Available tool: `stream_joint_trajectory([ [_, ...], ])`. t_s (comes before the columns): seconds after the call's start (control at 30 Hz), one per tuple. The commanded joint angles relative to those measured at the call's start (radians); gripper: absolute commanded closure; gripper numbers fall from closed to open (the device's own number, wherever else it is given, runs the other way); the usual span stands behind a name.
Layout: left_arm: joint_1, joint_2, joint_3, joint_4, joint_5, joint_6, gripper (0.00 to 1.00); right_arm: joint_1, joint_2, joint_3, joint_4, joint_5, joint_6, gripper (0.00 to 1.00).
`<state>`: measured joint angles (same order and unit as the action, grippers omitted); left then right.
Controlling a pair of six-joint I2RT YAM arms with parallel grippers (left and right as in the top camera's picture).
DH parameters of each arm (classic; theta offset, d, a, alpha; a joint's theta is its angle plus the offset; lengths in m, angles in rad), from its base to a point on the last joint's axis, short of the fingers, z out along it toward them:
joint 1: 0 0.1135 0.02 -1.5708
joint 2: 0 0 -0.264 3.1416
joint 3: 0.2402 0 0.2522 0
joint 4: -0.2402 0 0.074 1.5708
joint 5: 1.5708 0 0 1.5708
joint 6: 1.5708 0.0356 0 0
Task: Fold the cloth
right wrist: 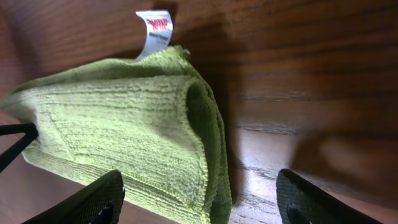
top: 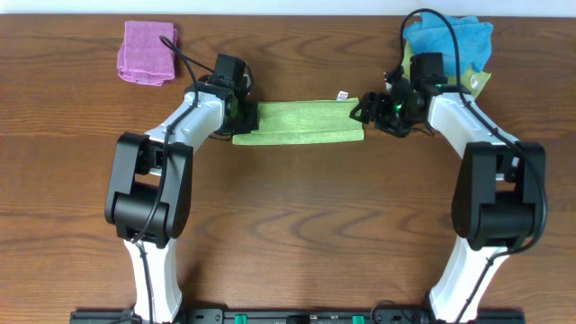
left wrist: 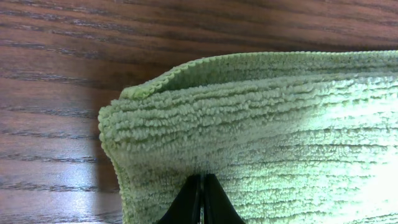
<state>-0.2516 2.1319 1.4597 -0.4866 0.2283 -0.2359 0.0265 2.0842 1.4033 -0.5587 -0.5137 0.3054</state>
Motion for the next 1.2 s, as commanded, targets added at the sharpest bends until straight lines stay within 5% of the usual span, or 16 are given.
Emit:
stream_joint_trajectory([
  [0.0, 0.003, 0.037, -0.022, -0.010, -0.037, -0.007, 0.94, 0.003, 0.058, -0.002, 0.004, -0.041, -0.003, 0.21],
  [0.7, 0.003, 0.037, -0.022, 0.002, -0.037, -0.007, 0.94, -0.002, 0.257, -0.002, 0.008, -0.113, 0.024, 0.39],
  [0.93, 0.003, 0.037, -0.022, 0.003, -0.037, -0.007, 0.94, 0.002, 0.257, -0.002, 0.071, -0.066, 0.076, 0.60],
  [1.17, 0.003, 0.037, -0.022, 0.010, -0.037, -0.007, 0.94, 0.016, 0.257, -0.002, 0.131, -0.059, 0.105, 0.99],
])
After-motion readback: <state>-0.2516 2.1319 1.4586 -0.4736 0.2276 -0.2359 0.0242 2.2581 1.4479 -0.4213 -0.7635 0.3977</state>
